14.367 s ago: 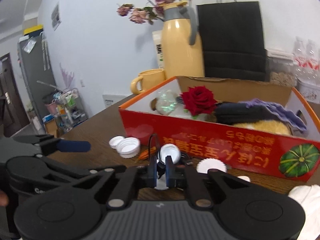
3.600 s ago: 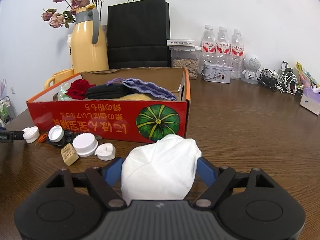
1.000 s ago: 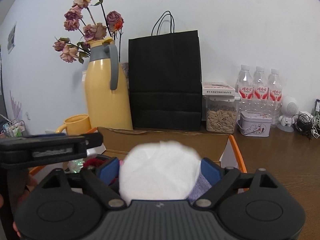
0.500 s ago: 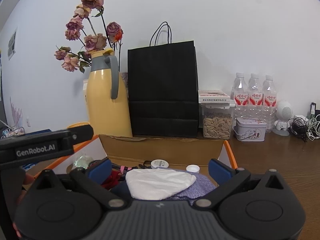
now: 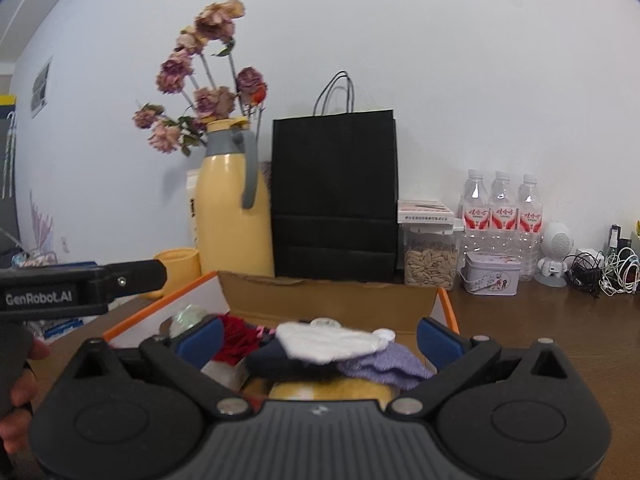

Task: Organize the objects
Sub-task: 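Pull both grippers back out of the box toward the table items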

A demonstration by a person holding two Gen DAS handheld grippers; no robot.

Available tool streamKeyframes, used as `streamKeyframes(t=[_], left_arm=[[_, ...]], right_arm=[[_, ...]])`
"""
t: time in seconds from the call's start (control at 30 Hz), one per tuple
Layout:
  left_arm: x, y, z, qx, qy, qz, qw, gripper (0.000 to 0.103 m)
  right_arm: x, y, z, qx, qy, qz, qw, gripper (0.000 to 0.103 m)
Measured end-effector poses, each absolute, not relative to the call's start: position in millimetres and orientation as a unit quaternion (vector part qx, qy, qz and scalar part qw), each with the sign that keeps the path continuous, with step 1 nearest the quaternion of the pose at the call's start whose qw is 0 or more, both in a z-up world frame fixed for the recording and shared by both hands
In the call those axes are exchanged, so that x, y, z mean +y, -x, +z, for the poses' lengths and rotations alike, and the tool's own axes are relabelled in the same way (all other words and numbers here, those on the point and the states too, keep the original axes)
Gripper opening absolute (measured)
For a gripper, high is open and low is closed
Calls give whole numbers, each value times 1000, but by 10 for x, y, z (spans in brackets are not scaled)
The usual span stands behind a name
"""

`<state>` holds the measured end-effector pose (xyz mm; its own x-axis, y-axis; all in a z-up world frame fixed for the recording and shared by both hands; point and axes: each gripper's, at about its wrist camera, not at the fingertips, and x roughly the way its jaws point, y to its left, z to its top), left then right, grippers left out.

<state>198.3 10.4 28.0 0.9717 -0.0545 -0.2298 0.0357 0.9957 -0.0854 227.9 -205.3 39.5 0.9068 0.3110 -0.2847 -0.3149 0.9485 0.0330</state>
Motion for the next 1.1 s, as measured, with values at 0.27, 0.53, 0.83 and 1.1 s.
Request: streamKeyframes(t=[0.27,0.53,0.83,1.1], left_arm=[[432,-1711,122,161,36,13,986,103],[663,-1496,-68,198,35,33,979,103],[776,-1484,-275,216,51,41,974,103],[757,-1532,-363,226,50,31,972,103]], right_arm=[[-2037,-1983,255,173,16,169,970,103],[-2002,-1794,47,225,24,179,957,103],[-1890,-1809,-187,272,40,165,947,102],[-1944,-2085,-295,313,38,141,938,80]])
